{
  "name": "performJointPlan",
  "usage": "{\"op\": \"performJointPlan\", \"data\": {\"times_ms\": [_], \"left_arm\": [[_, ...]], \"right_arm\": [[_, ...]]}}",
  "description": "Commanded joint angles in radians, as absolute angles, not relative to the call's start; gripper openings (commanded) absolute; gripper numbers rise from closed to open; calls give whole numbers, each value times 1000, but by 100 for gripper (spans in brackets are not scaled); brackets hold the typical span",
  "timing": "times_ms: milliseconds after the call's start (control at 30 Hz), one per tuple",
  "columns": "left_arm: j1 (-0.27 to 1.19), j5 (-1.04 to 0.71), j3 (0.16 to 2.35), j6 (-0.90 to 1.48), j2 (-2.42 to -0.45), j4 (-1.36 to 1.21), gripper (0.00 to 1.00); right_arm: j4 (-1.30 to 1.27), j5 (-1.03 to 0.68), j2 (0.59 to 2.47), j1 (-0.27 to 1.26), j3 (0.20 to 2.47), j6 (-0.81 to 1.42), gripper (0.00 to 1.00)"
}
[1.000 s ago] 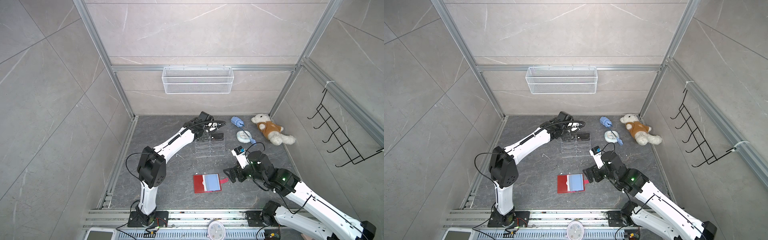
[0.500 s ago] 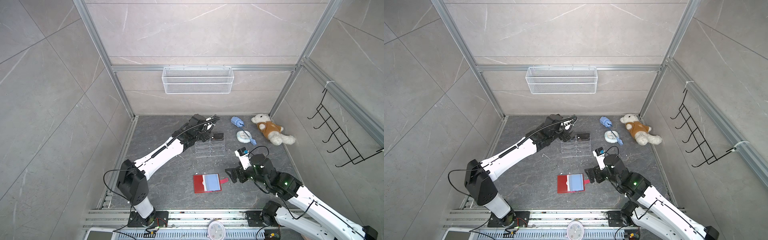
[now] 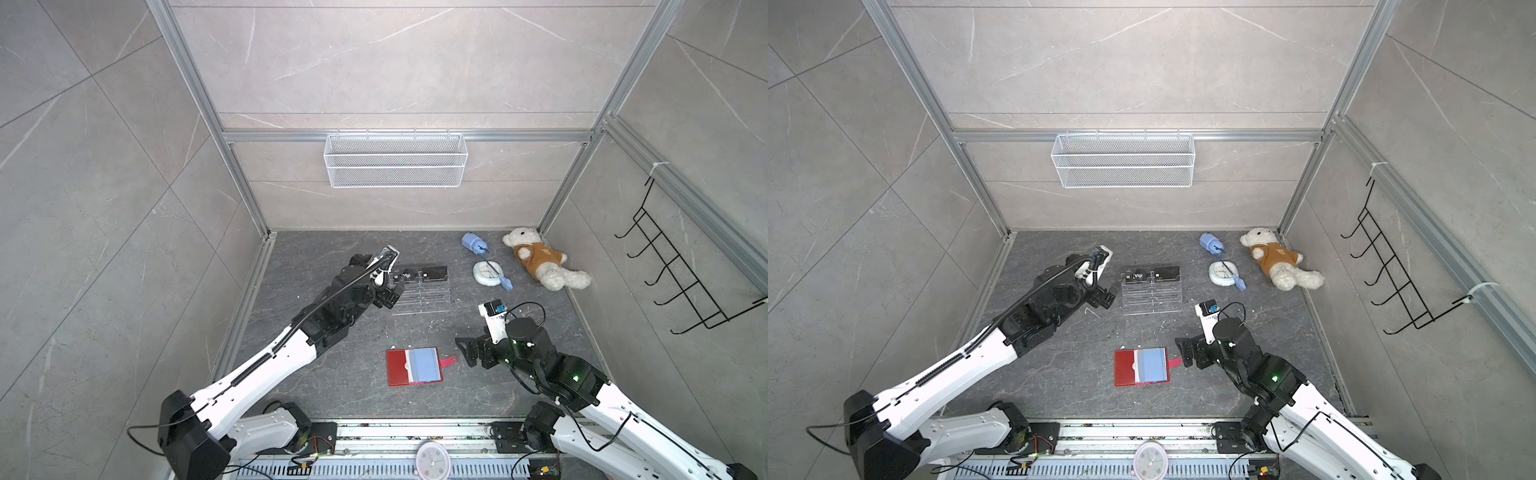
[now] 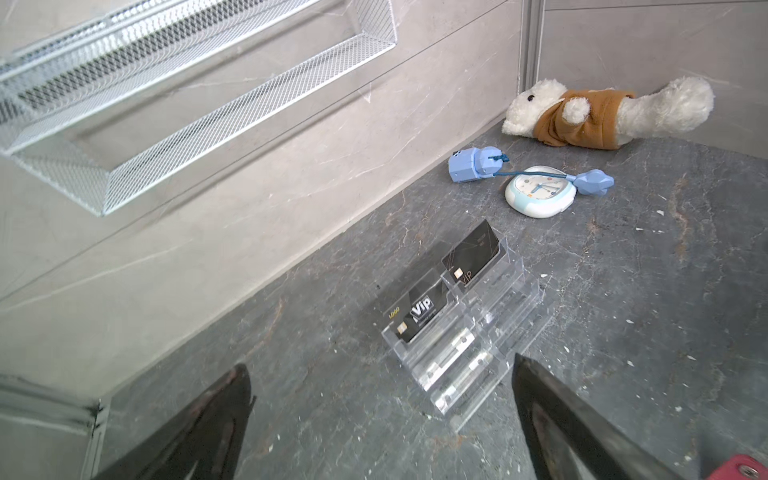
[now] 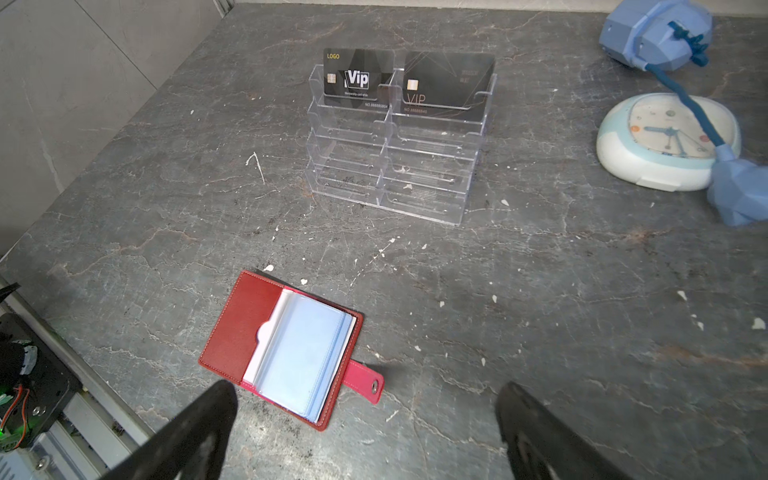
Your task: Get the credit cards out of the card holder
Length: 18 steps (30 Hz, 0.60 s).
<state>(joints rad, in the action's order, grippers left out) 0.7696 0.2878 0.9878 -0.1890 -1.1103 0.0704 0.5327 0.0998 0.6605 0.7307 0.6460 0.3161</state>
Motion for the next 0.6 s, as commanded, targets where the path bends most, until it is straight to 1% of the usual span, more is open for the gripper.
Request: {"op": "performJointPlan", "data": {"times_ms": [0,133,333,467,567], "left_arm": [[767,332,921,-89,-1029,18,100],[767,366,834,-53,-945,16,100],[764,466,735,2,-860,33,100],[745,579,695,17,-886,42,100],[689,628,665,32,-916,2,100]], "right_arm": [[511,126,642,728,628,342,100],[502,149,631,727,614,355,100],[463,282,620,728,568,393,100],[412,416,645,727,527,422,100],[318,458,678,724,500,405,100]]}}
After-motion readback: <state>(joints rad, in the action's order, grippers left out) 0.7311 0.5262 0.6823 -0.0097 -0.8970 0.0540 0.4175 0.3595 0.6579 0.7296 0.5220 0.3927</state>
